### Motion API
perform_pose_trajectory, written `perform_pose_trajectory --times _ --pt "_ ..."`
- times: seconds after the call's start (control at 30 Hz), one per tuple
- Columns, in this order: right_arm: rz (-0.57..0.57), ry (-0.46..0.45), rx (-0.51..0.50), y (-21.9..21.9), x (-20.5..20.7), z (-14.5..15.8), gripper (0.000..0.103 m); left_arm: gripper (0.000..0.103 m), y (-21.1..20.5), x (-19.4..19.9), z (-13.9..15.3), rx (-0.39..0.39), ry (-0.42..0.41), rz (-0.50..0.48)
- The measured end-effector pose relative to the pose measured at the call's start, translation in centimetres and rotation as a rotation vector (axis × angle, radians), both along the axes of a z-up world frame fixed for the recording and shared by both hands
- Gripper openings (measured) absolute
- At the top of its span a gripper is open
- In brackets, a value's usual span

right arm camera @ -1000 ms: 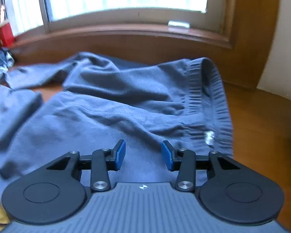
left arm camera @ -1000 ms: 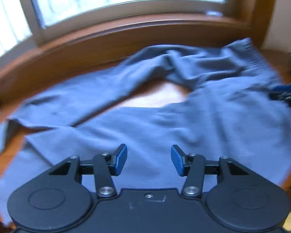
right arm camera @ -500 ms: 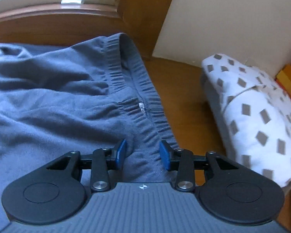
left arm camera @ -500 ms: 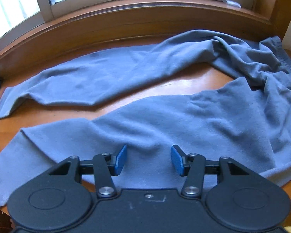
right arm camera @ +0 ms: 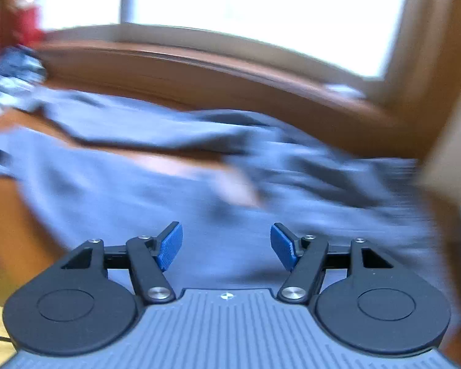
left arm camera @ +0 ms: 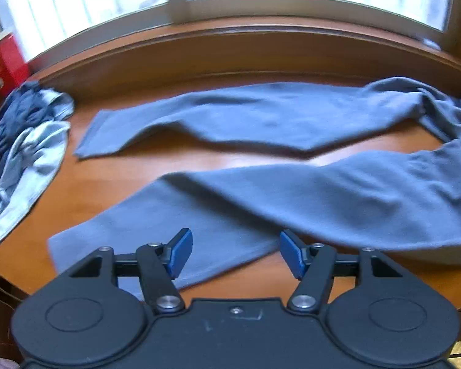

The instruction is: Fold clothes

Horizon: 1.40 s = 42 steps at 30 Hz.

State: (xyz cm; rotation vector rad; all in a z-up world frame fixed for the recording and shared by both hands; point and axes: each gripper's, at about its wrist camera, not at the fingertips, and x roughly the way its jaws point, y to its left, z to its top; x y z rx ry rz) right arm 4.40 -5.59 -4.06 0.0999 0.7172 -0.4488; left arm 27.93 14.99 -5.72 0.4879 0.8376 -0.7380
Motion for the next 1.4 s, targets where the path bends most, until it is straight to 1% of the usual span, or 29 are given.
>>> perform_pose_trajectory --times 0.07,0.23,0.33,0.43,0.5,0.53,0.6,0.7,0.87,1.0,1.07,1.13,1.17,1.2,1.23,1.27,1.33,1.4 --pt "0.061 -0.036 0.083 3.1 3.1 -0.2 0.067 0.060 2.3 2.0 -0.1 0.002 0.005 -0.022" --pt "0.195 -0.016 0.116 11.0 11.4 -0.6 0.067 0.061 7.8 6.4 -0.3 0.005 0.006 -0.096" --pt "0.300 0.024 0.051 13.9 15.7 -1.1 0.067 0.061 9.8 8.4 -0.7 0.018 0.012 -0.101" --pt "0.364 0.066 0.012 15.6 19.0 -1.2 0.067 0.061 11.5 9.8 -0.9 -0.004 0.037 -0.112" --pt "0.399 0.091 0.004 15.4 20.9 -1.5 0.072 0.062 12.2 10.2 -1.1 -0.009 0.036 -0.121" --pt "0.414 0.107 0.004 15.5 21.6 -1.6 0.073 0.062 12.3 10.3 -1.2 -0.008 0.028 -0.128" --pt "0.445 0.144 -0.001 15.8 22.9 -1.9 0.073 0.063 12.5 10.4 -1.4 -0.005 0.012 -0.143" --pt "0.496 0.183 -0.032 16.0 24.3 -2.2 0.073 0.063 12.6 10.8 -1.7 -0.001 0.013 -0.153" --pt "0.551 0.215 -0.038 15.4 26.3 -2.6 0.073 0.063 12.1 11.7 -1.9 0.005 0.030 -0.162" --pt "0.566 0.233 -0.060 14.6 27.9 -2.9 0.074 0.064 11.2 12.2 -2.0 0.013 0.039 -0.177" --pt "0.600 0.253 -0.034 14.2 28.5 -3.1 0.076 0.064 10.8 12.5 -2.1 0.017 0.044 -0.184" --pt "0.632 0.286 0.006 13.5 29.0 -3.7 0.076 0.064 10.2 12.4 -2.2 0.023 0.049 -0.200" --pt "0.648 0.279 0.030 13.2 29.1 -3.8 0.071 0.064 10.0 12.3 -2.2 0.027 0.044 -0.213" --pt "0.663 0.272 0.050 12.9 29.1 -3.9 0.045 0.065 9.7 12.1 -2.2 0.030 0.040 -0.226" --pt "0.674 0.259 0.030 12.9 28.9 -3.6 0.027 0.066 9.5 11.9 -2.3 0.034 0.025 -0.254" --pt "0.685 0.246 0.010 12.9 28.6 -3.4 0.006 0.068 9.2 11.7 -2.3 0.038 0.006 -0.288" --pt "0.706 0.206 -0.040 13.2 27.8 -2.5 0.006 0.069 8.6 11.5 -2.5 0.060 -0.046 -0.362" --pt "0.733 0.156 -0.081 13.9 26.5 -1.3 0.006 0.070 7.9 11.7 -2.5 0.075 -0.077 -0.426"
